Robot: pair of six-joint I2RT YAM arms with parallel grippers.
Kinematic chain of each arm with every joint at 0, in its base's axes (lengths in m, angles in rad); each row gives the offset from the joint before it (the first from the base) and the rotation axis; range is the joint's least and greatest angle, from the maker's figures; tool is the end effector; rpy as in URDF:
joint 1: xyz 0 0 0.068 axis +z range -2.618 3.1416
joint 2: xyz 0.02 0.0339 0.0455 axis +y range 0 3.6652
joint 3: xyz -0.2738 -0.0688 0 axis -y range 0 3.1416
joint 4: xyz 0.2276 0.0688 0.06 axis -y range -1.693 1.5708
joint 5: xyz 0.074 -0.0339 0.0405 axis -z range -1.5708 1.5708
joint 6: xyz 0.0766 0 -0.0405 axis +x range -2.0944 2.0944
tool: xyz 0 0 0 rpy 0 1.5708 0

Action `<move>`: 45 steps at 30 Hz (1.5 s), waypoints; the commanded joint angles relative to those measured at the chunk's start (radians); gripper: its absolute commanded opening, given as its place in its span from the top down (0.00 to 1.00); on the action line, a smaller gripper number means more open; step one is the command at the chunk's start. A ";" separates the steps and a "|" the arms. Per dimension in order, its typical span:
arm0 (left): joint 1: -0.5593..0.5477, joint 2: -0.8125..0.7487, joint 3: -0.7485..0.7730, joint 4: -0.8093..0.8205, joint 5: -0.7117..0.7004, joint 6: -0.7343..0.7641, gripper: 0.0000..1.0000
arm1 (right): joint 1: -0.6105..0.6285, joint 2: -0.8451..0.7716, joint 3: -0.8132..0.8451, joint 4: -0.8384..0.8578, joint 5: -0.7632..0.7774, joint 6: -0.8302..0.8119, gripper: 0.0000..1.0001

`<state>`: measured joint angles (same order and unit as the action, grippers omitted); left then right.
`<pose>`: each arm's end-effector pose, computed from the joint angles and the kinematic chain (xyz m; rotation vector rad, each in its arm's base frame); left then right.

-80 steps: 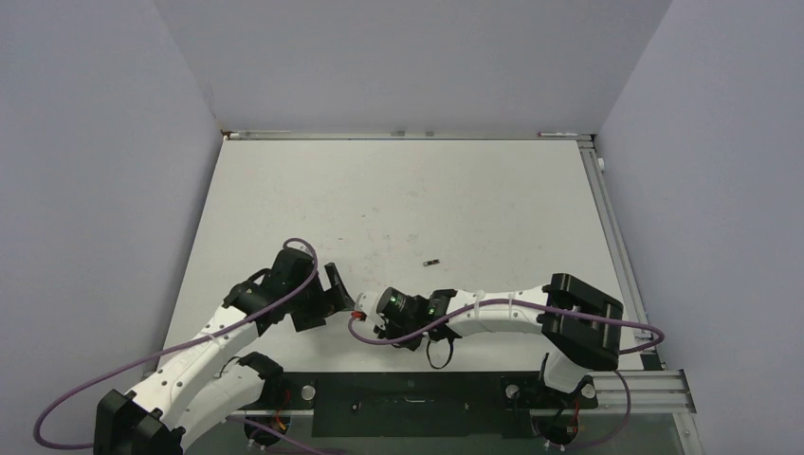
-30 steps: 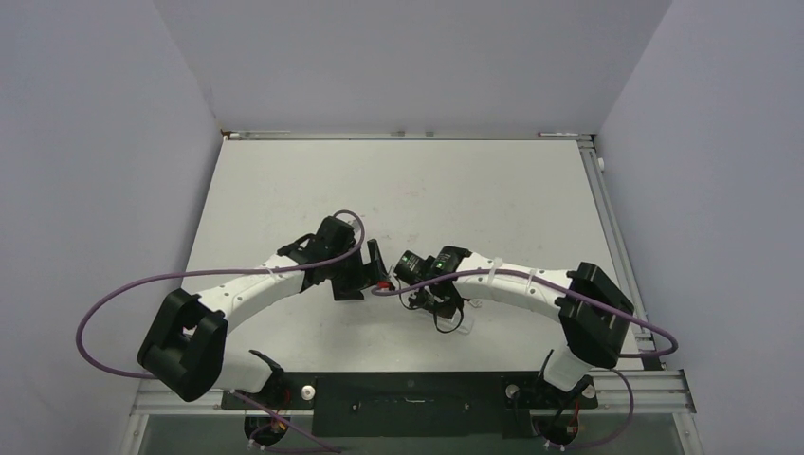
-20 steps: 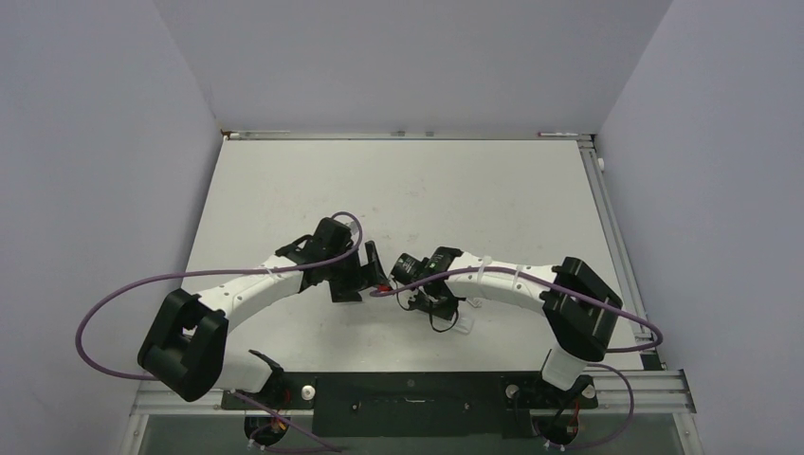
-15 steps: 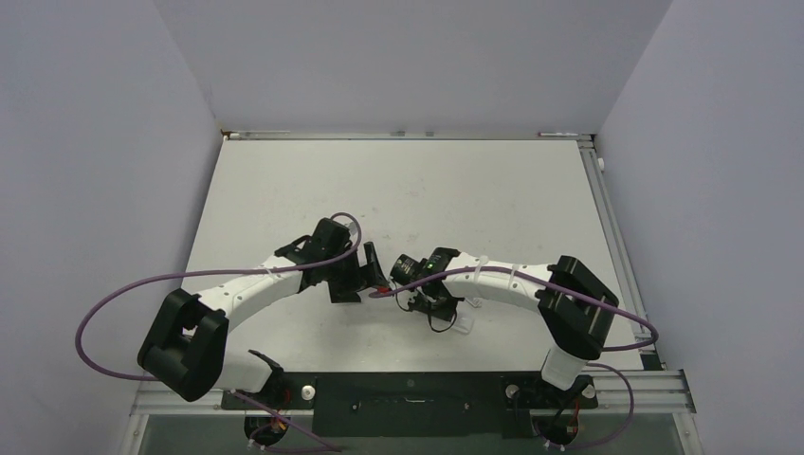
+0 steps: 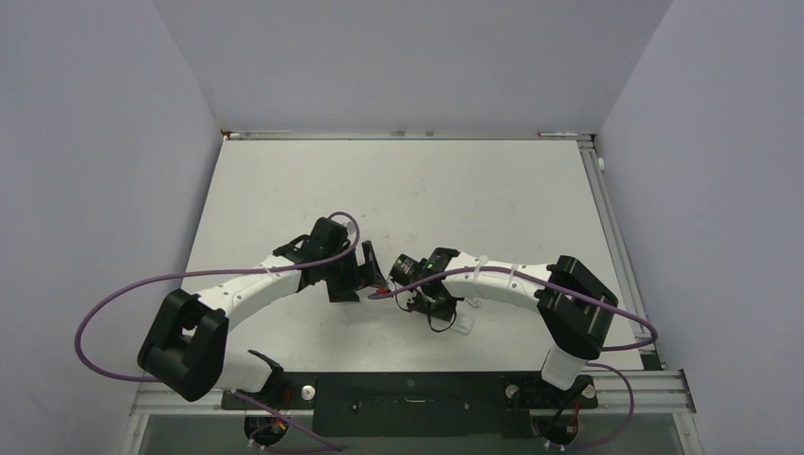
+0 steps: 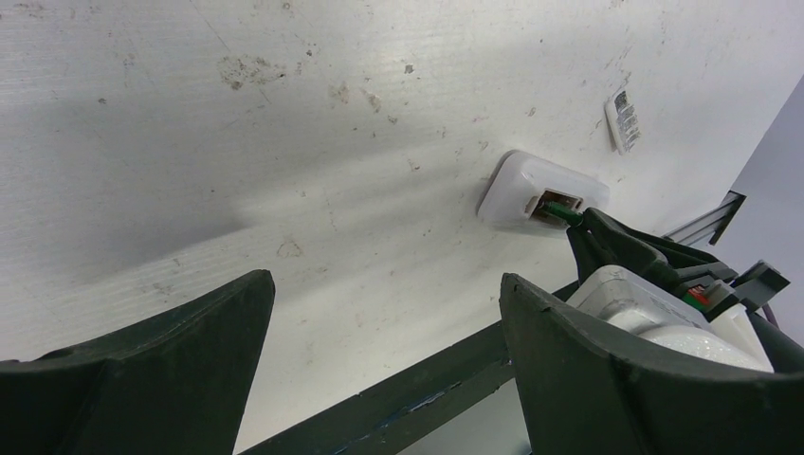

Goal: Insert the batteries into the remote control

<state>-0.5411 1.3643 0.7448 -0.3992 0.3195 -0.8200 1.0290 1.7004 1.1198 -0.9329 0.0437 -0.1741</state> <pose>0.2113 -0.1550 0.1733 -0.2614 2.7778 -0.8458 0.1510 0.2444 0.1600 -1.7365 2.5332 -0.0246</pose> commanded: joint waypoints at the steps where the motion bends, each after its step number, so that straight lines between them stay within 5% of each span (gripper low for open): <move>1: 0.006 -0.015 0.004 0.038 0.023 0.016 0.14 | 0.012 0.016 0.004 0.039 -0.019 -0.039 0.92; 16: 0.009 -0.025 0.007 0.031 0.023 0.018 0.14 | 0.034 0.034 0.023 0.058 -0.035 -0.042 0.91; 45: 0.013 -0.026 -0.004 0.034 0.021 0.018 0.14 | 0.043 -0.002 0.063 0.085 0.055 -0.010 0.71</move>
<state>-0.5262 1.3617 0.7315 -0.4023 0.3035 -0.8059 1.0622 1.7374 1.1248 -0.9138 0.0410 -0.1944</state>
